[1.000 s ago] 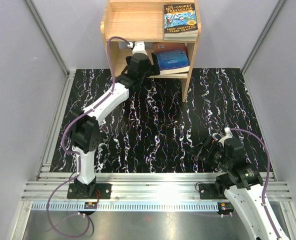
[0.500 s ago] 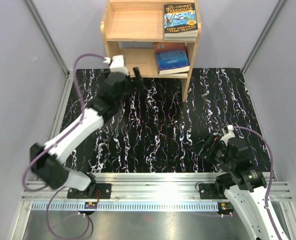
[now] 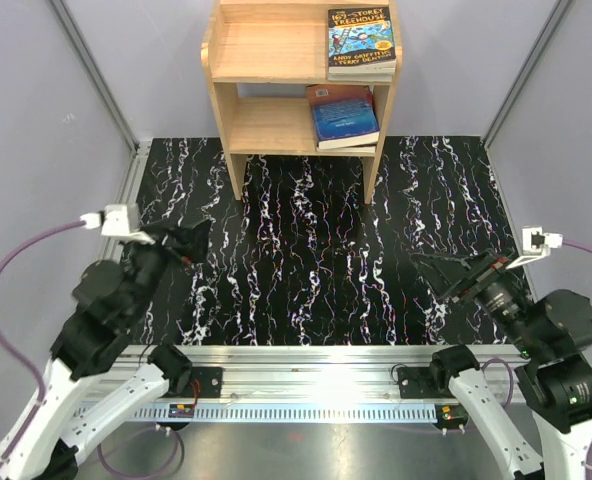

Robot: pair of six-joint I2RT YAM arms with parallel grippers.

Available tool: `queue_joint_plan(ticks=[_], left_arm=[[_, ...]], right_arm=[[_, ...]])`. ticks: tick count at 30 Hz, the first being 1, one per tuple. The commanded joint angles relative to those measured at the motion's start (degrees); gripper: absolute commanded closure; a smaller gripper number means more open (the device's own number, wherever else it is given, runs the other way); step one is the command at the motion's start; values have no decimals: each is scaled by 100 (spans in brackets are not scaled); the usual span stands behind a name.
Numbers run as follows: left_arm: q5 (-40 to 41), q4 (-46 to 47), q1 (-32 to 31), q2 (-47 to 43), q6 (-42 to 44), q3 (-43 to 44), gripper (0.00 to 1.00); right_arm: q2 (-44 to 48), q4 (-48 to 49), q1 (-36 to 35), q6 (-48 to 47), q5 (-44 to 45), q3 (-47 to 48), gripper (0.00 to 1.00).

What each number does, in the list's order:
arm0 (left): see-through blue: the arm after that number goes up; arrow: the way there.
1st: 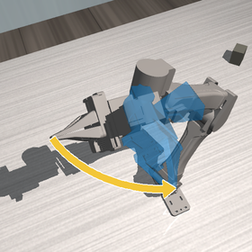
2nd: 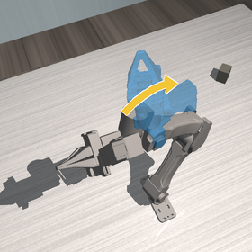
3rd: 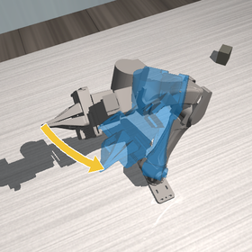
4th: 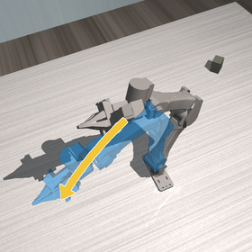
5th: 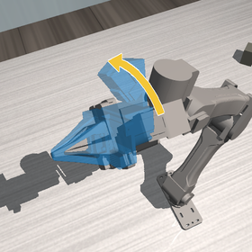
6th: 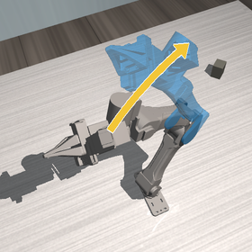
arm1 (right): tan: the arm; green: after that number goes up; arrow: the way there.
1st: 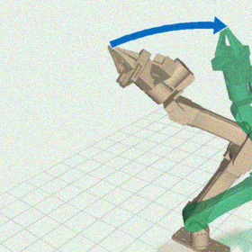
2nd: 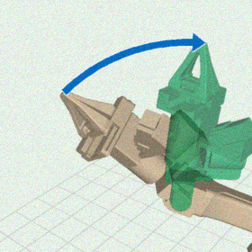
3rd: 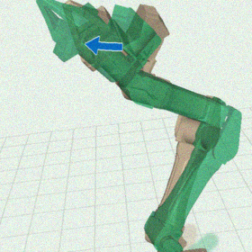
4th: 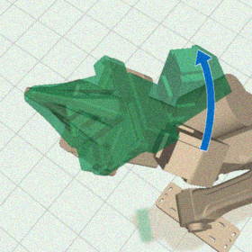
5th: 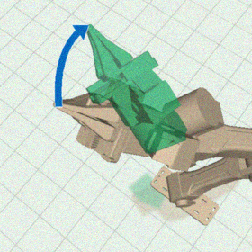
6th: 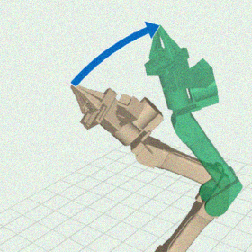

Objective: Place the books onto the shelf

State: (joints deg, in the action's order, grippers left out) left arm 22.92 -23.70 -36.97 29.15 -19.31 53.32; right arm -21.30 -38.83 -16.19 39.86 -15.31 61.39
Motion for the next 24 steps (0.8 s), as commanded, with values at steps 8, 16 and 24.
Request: queue_joint_plan(ticks=[8, 16, 24], left_arm=[[1223, -1031, 6, -1788, 261, -567, 1], [1787, -653, 6, -2897, 727, -1122, 1], [1822, -504, 6, -2827, 806, -1228, 1]], right_arm=[[1292, -301, -34, -57, 924, -91, 0], [1999, -1117, -25, -4, 1505, -84, 0], [2042, -1039, -25, -285, 1496, -92, 0]])
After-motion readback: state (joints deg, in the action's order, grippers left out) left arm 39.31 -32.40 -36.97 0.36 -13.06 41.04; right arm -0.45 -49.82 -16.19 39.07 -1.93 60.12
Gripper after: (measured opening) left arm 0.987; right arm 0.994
